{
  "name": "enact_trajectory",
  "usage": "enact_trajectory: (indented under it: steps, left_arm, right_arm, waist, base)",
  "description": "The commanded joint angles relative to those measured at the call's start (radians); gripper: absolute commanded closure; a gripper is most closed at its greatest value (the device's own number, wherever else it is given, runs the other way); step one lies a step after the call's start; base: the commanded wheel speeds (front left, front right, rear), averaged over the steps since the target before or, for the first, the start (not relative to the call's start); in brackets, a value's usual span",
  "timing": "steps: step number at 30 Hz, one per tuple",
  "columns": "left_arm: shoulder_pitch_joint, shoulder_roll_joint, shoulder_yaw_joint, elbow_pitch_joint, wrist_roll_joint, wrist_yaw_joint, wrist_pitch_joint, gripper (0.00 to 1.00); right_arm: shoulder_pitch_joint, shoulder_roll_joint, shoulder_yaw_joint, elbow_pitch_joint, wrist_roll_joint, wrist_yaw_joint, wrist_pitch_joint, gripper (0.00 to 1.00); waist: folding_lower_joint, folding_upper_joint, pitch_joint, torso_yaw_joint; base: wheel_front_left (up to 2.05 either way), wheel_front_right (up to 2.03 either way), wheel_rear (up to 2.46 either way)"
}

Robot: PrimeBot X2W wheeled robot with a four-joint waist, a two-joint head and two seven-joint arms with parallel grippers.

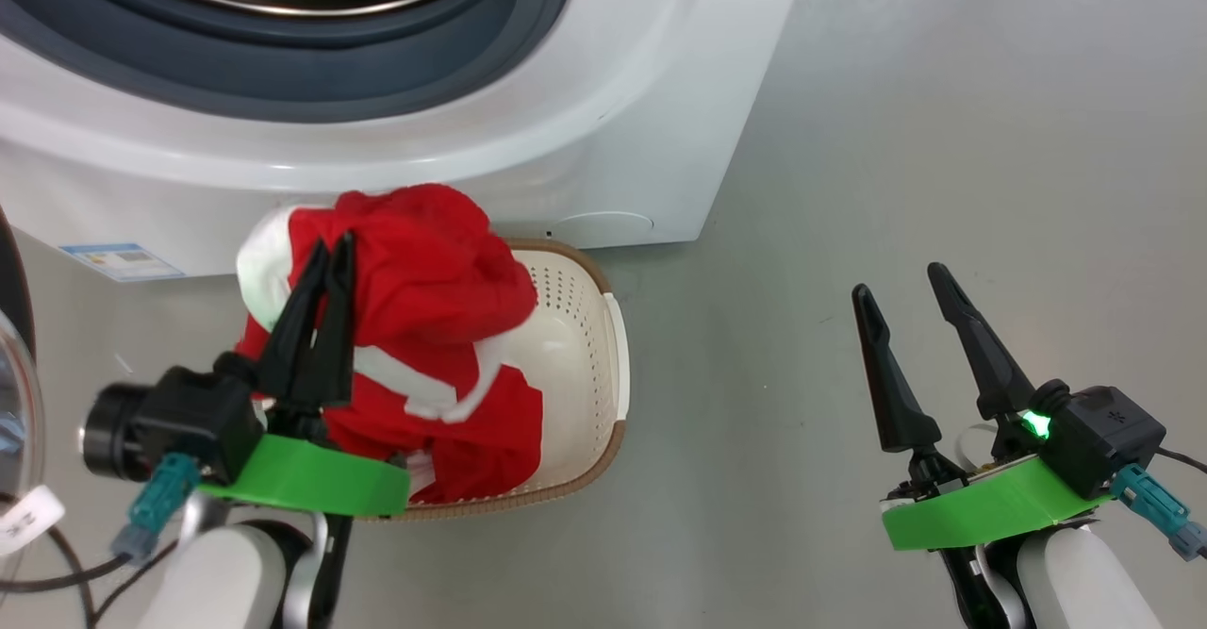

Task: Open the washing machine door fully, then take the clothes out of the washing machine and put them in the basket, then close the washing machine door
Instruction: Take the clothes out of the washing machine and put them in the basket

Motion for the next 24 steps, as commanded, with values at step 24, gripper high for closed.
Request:
enact_trajectory:
  steps: [24]
  left_arm:
    - [-0.211,-0.114,0.054,0.657,0.025,-0.105,-0.095,1.00]
  right_arm:
    - [-0.036,0.000,0.042,-0.021,0.001,0.006,-0.006,0.00]
  waist:
    - [0.0000,0.0000,0.107,-0.056]
  base:
    - [0.00,0.00,0.00]
